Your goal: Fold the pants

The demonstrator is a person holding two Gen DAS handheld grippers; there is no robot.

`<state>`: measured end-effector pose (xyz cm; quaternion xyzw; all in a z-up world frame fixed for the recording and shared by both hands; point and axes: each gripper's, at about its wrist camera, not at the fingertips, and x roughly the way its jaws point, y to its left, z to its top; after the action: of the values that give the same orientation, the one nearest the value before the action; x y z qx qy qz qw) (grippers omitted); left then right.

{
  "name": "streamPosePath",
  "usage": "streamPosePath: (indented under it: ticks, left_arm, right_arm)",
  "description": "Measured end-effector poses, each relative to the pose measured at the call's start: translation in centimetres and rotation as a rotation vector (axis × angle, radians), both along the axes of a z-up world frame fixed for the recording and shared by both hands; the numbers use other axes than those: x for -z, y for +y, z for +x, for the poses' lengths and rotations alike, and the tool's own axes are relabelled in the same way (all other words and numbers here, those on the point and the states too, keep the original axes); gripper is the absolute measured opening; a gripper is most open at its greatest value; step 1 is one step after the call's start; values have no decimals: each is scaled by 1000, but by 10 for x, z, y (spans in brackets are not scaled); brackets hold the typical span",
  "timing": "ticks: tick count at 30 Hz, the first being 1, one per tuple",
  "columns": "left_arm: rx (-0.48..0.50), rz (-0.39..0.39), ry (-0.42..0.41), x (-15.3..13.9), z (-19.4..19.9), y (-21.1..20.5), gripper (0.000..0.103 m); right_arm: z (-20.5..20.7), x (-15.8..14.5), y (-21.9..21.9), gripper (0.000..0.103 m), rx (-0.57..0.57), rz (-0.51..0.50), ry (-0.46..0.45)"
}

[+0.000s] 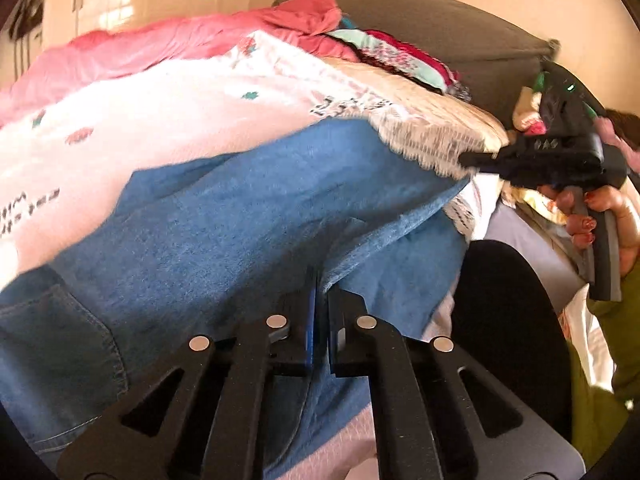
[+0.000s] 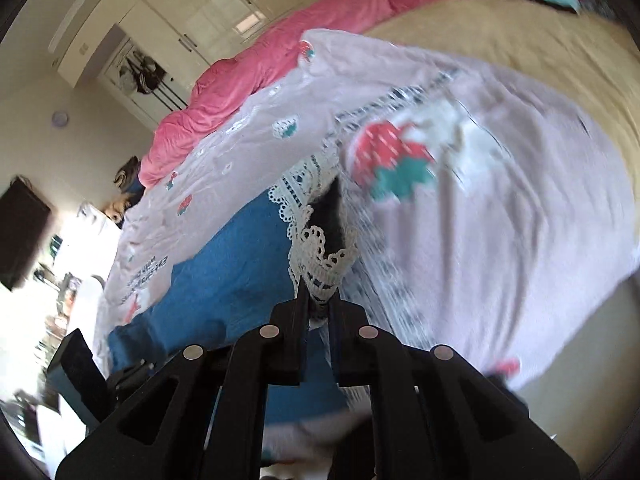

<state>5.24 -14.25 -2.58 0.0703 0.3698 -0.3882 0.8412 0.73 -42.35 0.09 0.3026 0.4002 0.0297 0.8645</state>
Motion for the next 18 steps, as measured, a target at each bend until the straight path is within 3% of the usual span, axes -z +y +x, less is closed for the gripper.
streamPosePath:
  ticks: [5,7,9,11,12,13,14,18]
  left_arm:
    - [41,59,-47,6,-7,-10,0]
    - [48,78,-53,9,-8,-13,0]
    - [48,92,-55,13,-9,-15,0]
    - [49,97,-50,14,-10,-15,0]
    - [50,96,-48,13,-10,-13,0]
    - [51,93,-46,11,-10,-12,0]
    - [51,90,-45,9,-11,-10,0]
    - [50,73,-60,-5,-20,2,0]
  right_arm:
    - [-8,21,-2,16,-23,35,38]
    - [-12,19,-4,41,-27,44,24]
    - [-16,15,-9,48,-3,30,4]
    - [-19,15,-16,48,20,40,-7]
    - [-18,16,-18,43,19,42,-5]
    - [-16,18,-20,27,15,33,3]
    - [-14,21,-20,18,13,17,12]
    - [-20,22,-19,16,-14,0,13]
